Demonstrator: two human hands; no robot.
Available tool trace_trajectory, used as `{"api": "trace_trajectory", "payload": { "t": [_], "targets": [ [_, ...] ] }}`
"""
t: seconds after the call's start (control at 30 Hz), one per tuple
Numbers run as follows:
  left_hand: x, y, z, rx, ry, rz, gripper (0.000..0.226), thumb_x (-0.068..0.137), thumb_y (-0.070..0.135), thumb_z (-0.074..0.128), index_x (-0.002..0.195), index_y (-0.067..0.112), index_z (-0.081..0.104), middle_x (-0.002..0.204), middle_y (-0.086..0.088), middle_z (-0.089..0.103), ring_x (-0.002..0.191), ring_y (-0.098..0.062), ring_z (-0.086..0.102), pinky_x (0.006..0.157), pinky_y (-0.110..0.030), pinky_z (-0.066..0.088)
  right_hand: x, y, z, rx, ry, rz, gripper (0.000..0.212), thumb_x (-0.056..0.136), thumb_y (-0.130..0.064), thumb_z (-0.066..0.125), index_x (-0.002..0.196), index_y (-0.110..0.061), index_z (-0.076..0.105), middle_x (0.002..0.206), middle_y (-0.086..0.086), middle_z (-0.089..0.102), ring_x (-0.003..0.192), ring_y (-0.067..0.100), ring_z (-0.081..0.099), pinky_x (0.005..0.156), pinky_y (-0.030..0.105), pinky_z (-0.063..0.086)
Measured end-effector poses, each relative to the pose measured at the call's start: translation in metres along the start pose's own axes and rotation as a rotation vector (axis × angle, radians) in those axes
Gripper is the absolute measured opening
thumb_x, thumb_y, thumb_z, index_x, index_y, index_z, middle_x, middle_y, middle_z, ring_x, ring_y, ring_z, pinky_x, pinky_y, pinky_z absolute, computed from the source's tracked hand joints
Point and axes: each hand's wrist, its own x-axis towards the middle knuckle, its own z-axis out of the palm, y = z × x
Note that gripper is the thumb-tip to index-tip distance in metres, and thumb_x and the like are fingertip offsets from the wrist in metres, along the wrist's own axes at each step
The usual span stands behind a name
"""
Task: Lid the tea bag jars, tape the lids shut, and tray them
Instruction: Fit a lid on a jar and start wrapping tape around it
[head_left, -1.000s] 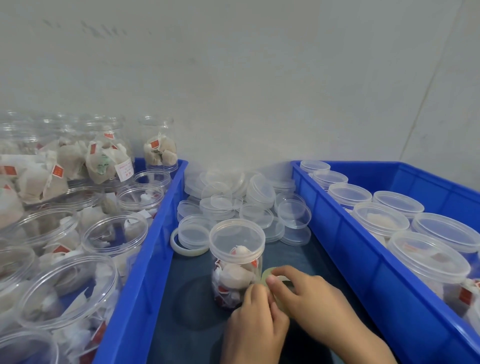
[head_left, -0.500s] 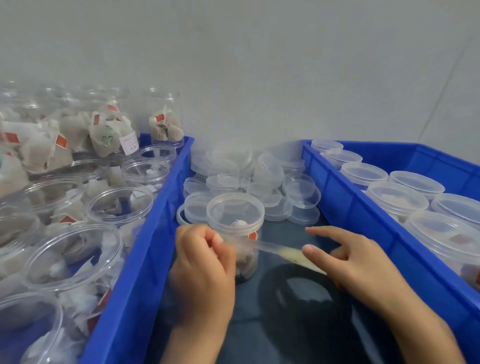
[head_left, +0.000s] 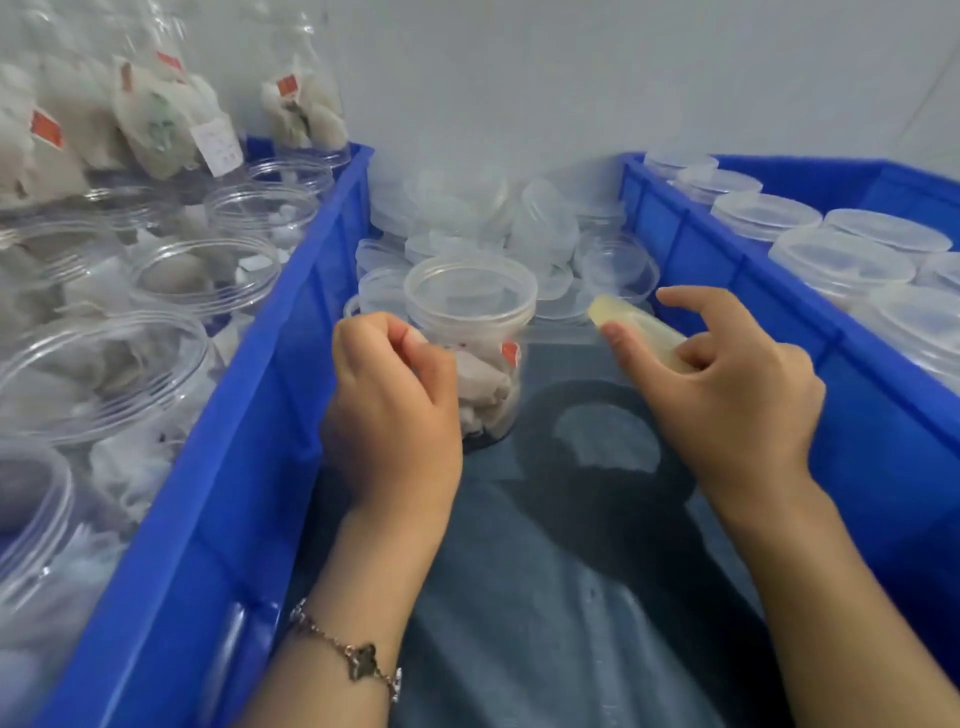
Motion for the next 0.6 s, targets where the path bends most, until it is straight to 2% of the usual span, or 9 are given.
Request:
{"api": "trace_trajectory", "payload": {
  "t": [0.1,0.23,0.4,0.6],
  "targets": [
    [-0.0011,-0.0028,0.002,0.004,-0.015,-0.009,0.021,0.085,0.03,0.033,0.086,0.012,0.045,0.083,-0.011,0.051,0.065,-0.037,0.051,0.049,-0.039,0.039,0.0002,0.0017,0.0022,-0.005,-0.022,0.013,0.061,0.069,-0.066,0.05,0.112,-0.024,0.062,0.068,-0.004,0.063,0.078,0.03,0.064,0.068,0.029,0.032],
    [-0.002,-0.0042,0.0033,-0.002,-0.037,-0.026,0.012,0.084,0.03,0.032,0.085,0.019,0.035,0.082,-0.007,0.047,0.065,-0.036,0.05,0.051,-0.036,0.033,-0.001,0.0016,0.0039,-0.002,-0.008,0.023,0.061,0.069,-0.065,0.049,0.112,-0.024,0.062,0.068,-0.005,0.062,0.079,0.03,0.063,0.067,0.028,0.031],
    [-0.0029,-0.0054,0.005,-0.014,-0.032,-0.038,0.012,0.086,0.031,0.031,0.085,0.019,0.034,0.08,0.001,0.042,0.061,-0.024,0.04,0.052,-0.032,0.027,-0.0009,0.0033,0.0046,0.01,0.01,0.004,0.061,0.07,-0.064,0.049,0.112,-0.022,0.062,0.066,-0.004,0.063,0.074,0.027,0.063,0.066,0.028,0.033],
    [-0.0033,-0.0094,0.0093,-0.012,-0.039,-0.034,0.019,0.095,0.021,0.042,0.091,0.005,0.051,0.083,0.002,0.045,0.066,-0.019,0.042,0.056,-0.031,0.031,-0.0008,0.0046,0.0074,0.031,-0.012,0.015,0.057,0.071,-0.063,0.05,0.108,-0.022,0.064,0.062,-0.004,0.062,0.068,0.025,0.062,0.068,0.035,0.045]
  ]
}}
